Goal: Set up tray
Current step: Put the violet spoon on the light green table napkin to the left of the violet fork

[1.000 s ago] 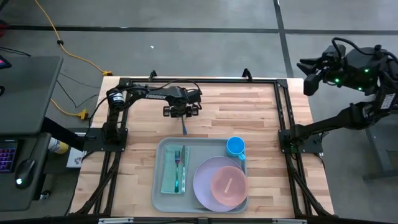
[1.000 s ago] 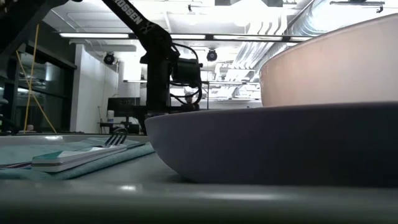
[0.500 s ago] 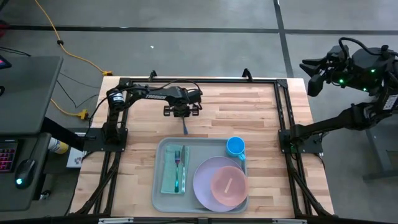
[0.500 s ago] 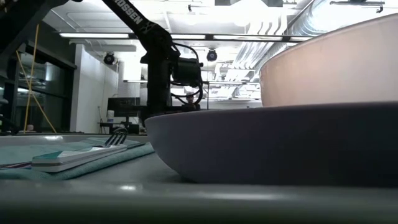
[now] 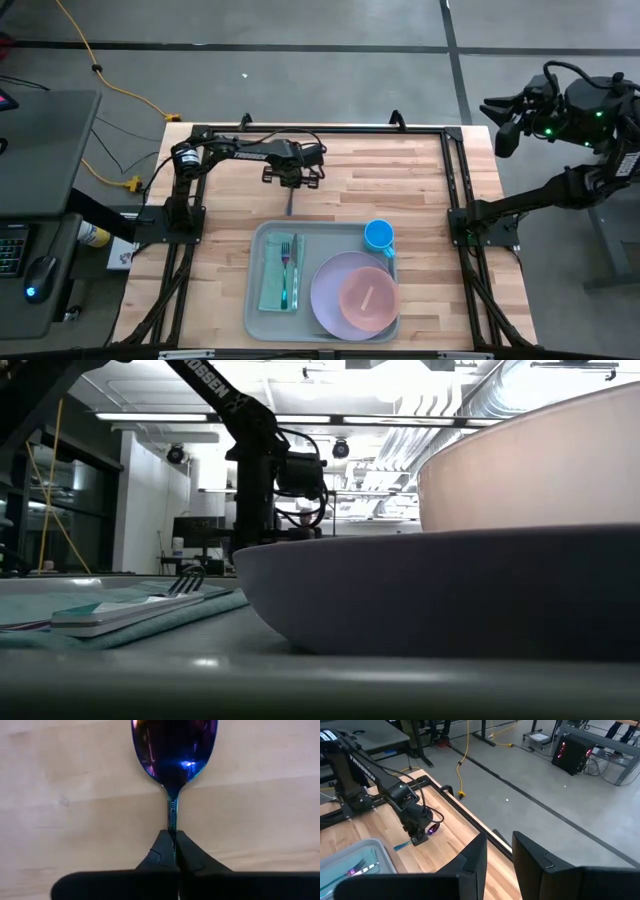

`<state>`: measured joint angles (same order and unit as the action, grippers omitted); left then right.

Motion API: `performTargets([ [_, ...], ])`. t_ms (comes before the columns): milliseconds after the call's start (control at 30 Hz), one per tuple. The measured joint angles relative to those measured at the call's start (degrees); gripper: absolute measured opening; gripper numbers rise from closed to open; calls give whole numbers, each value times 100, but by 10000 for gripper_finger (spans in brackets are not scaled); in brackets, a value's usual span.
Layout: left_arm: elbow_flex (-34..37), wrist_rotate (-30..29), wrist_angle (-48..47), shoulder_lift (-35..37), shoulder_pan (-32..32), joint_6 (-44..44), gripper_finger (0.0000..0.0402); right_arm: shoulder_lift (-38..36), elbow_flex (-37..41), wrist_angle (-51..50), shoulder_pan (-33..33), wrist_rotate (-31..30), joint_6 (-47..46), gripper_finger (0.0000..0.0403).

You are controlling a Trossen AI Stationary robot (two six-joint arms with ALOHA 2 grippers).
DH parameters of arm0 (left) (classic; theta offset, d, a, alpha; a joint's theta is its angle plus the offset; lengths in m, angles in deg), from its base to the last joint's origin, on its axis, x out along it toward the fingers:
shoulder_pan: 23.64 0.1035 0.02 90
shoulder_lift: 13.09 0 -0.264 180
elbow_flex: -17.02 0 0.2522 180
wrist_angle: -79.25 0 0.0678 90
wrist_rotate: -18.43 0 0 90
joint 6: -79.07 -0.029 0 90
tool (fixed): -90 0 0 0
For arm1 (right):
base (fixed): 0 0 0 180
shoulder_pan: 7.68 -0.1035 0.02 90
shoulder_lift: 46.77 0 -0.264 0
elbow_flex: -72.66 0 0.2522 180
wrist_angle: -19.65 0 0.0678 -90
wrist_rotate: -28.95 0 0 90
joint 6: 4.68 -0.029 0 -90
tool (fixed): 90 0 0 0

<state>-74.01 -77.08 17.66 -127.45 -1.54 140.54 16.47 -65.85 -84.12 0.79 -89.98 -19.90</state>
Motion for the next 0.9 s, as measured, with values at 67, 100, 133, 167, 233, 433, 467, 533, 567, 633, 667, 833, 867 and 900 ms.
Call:
performTargets([
  [67, 2, -14, -11, 3, 0, -184, 13, 0, 0, 0, 0, 0, 29, 69],
  [100, 7, -19, -14, 23, 2, -279, 13, 0, 0, 0, 0, 0, 29, 69],
  [133, 14, -28, -20, 42, 2, -372, 13, 0, 0, 0, 0, 0, 30, 69],
  [167, 21, -43, -25, 59, 4, -448, 13, 0, 0, 0, 0, -2, 32, 69],
  [233, 31, -79, -37, 95, 9, -595, 13, 0, 0, 0, 0, -2, 34, 69],
  [433, 33, -66, 8, 362, 96, -1460, 12, 2, 0, 0, 0, -2, 73, 69],
  [467, 33, -79, 7, 427, 113, -1592, 12, 2, 0, 0, 0, -2, 73, 69],
  [533, 33, -57, -9, 605, 153, -1863, 12, 2, 0, 0, 0, -2, 73, 69],
  [567, 27, -57, -11, 698, 153, -1992, 12, 2, 0, 0, 0, -2, 73, 69],
  [633, 26, -34, -75, 892, 157, -2221, 12, 2, 0, 0, 0, -2, 71, 69],
  [667, 26, -31, -112, 1006, 157, -2308, 12, 2, 0, 0, 0, -4, 72, 69],
  [833, 24, 151, -291, 1695, 154, -2657, 12, 2, 0, 0, 0, -38, 73, 69],
  [867, 24, 251, -300, 1865, 153, -2767, 12, 2, 0, 0, 0, -42, 73, 69],
  [900, 24, 354, -326, 2060, 151, -2893, 12, 2, 0, 0, 0, -44, 73, 69],
])
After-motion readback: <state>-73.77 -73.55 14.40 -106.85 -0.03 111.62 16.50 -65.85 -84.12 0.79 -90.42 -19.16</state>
